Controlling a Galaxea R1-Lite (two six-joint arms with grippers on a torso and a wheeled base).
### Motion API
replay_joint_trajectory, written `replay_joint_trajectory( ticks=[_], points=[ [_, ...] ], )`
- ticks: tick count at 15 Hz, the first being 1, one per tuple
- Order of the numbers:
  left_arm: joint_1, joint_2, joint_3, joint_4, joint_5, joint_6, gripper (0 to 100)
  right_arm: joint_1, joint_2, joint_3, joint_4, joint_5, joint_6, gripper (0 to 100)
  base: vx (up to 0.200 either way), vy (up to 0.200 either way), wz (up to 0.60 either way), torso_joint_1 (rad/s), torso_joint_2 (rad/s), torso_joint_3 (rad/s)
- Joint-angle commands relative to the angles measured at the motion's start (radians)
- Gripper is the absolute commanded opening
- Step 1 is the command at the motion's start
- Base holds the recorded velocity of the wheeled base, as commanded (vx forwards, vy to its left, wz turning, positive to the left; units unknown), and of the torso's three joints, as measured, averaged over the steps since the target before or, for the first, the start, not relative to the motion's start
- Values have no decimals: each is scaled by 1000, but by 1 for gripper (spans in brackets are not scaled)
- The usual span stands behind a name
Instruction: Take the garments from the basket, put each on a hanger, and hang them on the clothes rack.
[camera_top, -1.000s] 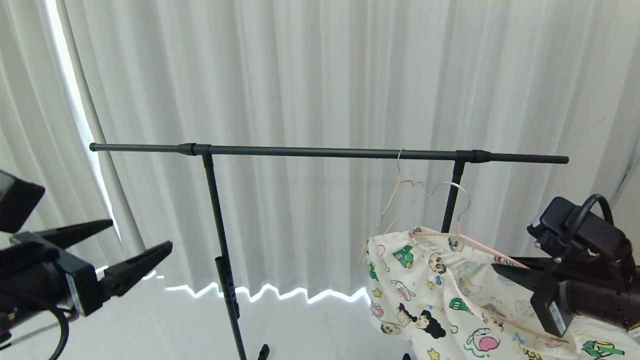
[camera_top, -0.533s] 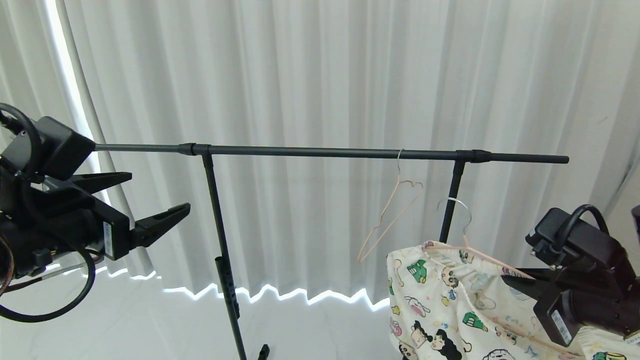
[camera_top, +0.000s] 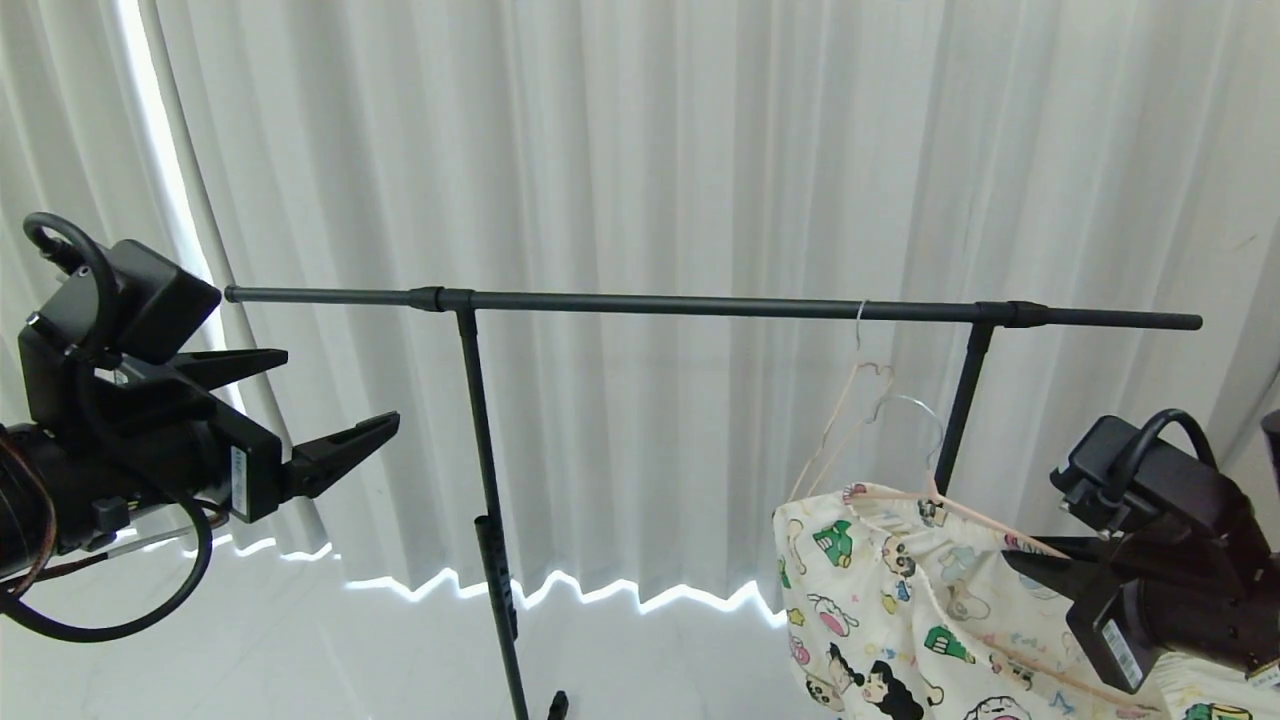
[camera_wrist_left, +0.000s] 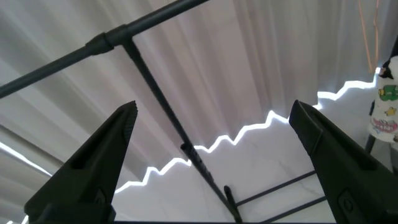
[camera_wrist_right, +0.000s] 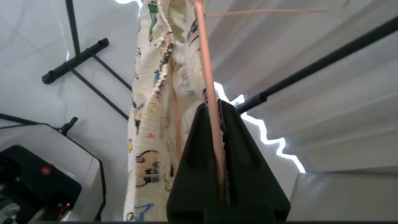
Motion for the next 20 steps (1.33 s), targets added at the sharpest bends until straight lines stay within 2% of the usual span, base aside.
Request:
replay_joint_trajectory(
  ticks=[1, 4, 9, 11, 13, 16, 20],
  points=[
    [0, 3, 0, 0, 0, 0, 100, 0, 4, 0, 0, 0, 0, 0, 0, 200, 0, 2, 2, 7],
    [0, 7, 2, 0, 0, -2, 100, 0, 13, -3, 0, 0, 10, 0, 0, 200, 0, 2, 2, 2],
    [3, 7, 31, -2, 1, 21, 100, 34, 144, -105, 0, -6, 179, 0, 0, 0, 0, 0, 0, 0],
    [9, 4, 55, -2, 1, 73, 100, 51, 217, -160, 1, -52, 239, 0, 0, 0, 0, 0, 0, 0],
    [9, 1, 63, -2, 4, 78, 100, 75, 317, -259, 3, -115, 360, 0, 0, 0, 0, 0, 0, 0],
    [9, 1, 72, -3, 44, 80, 100, 77, 403, -376, 3, -178, 449, 0, 0, 0, 0, 0, 0, 0],
    [8, -2, 78, -2, 52, 78, 100, 75, 440, -442, -17, -208, 475, 0, 0, 0, 0, 0, 0, 0]
  ],
)
